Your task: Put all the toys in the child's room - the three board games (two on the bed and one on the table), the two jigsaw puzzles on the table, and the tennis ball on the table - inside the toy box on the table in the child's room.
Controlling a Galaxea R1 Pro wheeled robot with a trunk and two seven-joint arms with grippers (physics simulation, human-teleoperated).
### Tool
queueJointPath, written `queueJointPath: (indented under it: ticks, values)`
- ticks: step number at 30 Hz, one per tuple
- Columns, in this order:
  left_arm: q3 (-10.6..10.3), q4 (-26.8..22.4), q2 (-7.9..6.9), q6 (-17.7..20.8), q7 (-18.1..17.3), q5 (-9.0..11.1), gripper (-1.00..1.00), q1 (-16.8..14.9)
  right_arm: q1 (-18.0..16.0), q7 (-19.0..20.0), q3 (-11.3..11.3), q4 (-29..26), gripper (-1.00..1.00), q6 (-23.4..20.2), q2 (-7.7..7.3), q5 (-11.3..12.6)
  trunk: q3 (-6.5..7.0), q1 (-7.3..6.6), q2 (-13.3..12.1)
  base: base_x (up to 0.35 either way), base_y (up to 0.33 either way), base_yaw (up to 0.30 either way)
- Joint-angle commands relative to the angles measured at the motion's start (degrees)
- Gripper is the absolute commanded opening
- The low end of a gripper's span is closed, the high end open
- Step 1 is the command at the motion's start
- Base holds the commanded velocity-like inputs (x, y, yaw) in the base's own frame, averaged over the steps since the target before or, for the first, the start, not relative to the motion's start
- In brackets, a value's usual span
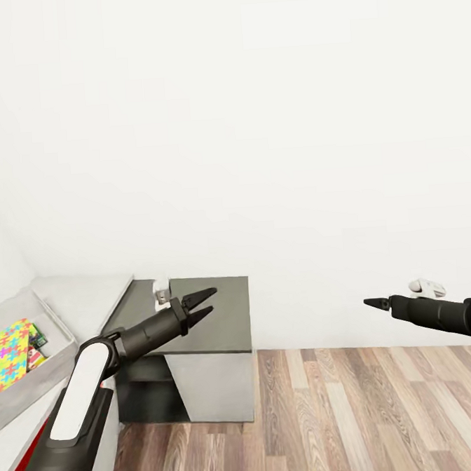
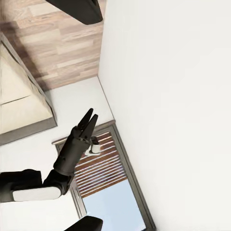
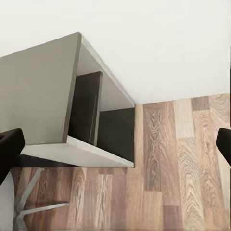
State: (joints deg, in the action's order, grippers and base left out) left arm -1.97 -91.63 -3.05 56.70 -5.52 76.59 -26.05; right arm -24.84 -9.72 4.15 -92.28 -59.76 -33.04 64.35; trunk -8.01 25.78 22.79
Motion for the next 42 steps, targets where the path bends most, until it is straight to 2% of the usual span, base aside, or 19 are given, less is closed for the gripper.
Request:
queueJointPath:
  ticks: [1,21,25,26,27,28,30,31,34,35,37,39,40,41,42]
  values:
    - [-0.02,-0.01,-0.03,0.08,-0.56,-0.57,1.0,-0.05,-0.02,-0.5,0.0,-0.05,1.0,-0.17,-0.01,0.6,-0.13,0.0,0.13,-0.32,-0.029,-0.04]
    - [-0.05,0.07,-0.03,0.06,-0.58,-0.6,1.0,-0.05,0.28,-0.07,0.1,-0.01,1.0,0.16,0.0,0.6,-0.13,0.0,0.13,-0.31,-0.082,-0.011]
    - [-0.01,0.35,-0.01,-0.11,-0.51,-1.54,1.0,0.26,0.32,-0.39,0.06,0.25,1.0,0.0,0.01,0.6,-0.13,0.0,0.13,-0.142,-0.051,-0.001]
    - [-0.23,0.99,0.07,-0.41,-0.27,-3.06,1.0,0.94,0.48,-0.46,0.06,0.88,1.0,-0.03,0.05,0.6,-0.13,0.0,0.13,-0.079,-0.028,-0.001]
    - [-0.23,0.99,0.07,-0.41,-0.27,-3.06,1.0,0.94,0.48,-0.46,0.06,0.88,1.0,-0.03,0.05,0.6,-0.13,0.0,0.13,-0.079,-0.028,-0.001]
    - [-0.4,1.5,0.14,-0.64,-0.08,-4.28,1.0,1.5,0.6,-0.51,0.06,1.39,1.0,-0.06,0.07,0.6,-0.13,0.0,0.13,-0.063,-0.022,0.0]
    - [-1.66,3.74,0.58,-1.67,0.59,-8.01,1.0,3.15,1.34,-0.59,-0.14,3.41,1.0,-0.1,0.29,0.55,-0.13,0.0,0.13,-0.045,-0.016,0.0]
    - [-1.66,3.74,0.58,-1.67,0.59,-8.01,1.0,3.15,1.34,-0.59,-0.14,3.41,1.0,-0.1,0.29,0.55,-0.13,0.0,0.13,-0.04,-0.014,0.0]
    - [-3.98,10.28,1.84,-5.21,1.68,-15.38,1.0,5.25,3.2,-0.66,-2.98,8.9,1.0,0.0,0.69,-0.49,-0.13,0.0,0.13,-0.026,-0.009,0.0]
    - [-3.98,10.28,1.84,-5.21,1.68,-15.38,1.0,5.25,3.2,-0.66,-2.98,8.9,1.0,0.0,0.69,-0.49,-0.13,0.0,0.13,-0.021,-0.007,0.0]
    - [-4.89,16.06,2.32,-8.21,2.77,-20.37,1.0,6.19,4.14,-0.64,-6.95,13.66,1.0,0.21,0.88,-2.57,-0.13,0.0,0.13,-0.015,-0.005,0.0]
    - [-5.42,21.94,2.5,-10.97,4.57,-24.5,1.0,7.03,4.78,-0.61,-11.75,18.84,1.0,0.56,1.18,-5.51,-0.13,0.0,0.13,-0.009,-0.003,0.0]
    - [-5.49,24.85,2.51,-12.21,5.74,-26.08,1.0,7.55,5.03,-0.53,-14.18,21.69,1.0,1.09,1.52,-7.13,-0.13,0.0,0.13,-0.007,-0.002,0.0]
    - [-5.49,24.85,2.51,-12.21,5.74,-26.08,1.0,7.55,5.03,-0.53,-14.18,21.69,1.0,1.09,1.52,-7.13,-0.13,0.0,0.13,-0.007,-0.002,0.0]
    - [-5.37,27.83,2.4,-13.33,6.94,-27.34,1.0,8.14,5.26,-0.43,-16.46,24.78,1.0,2.08,2.07,-8.77,-0.13,0.0,0.13,-0.005,-0.002,0.0]
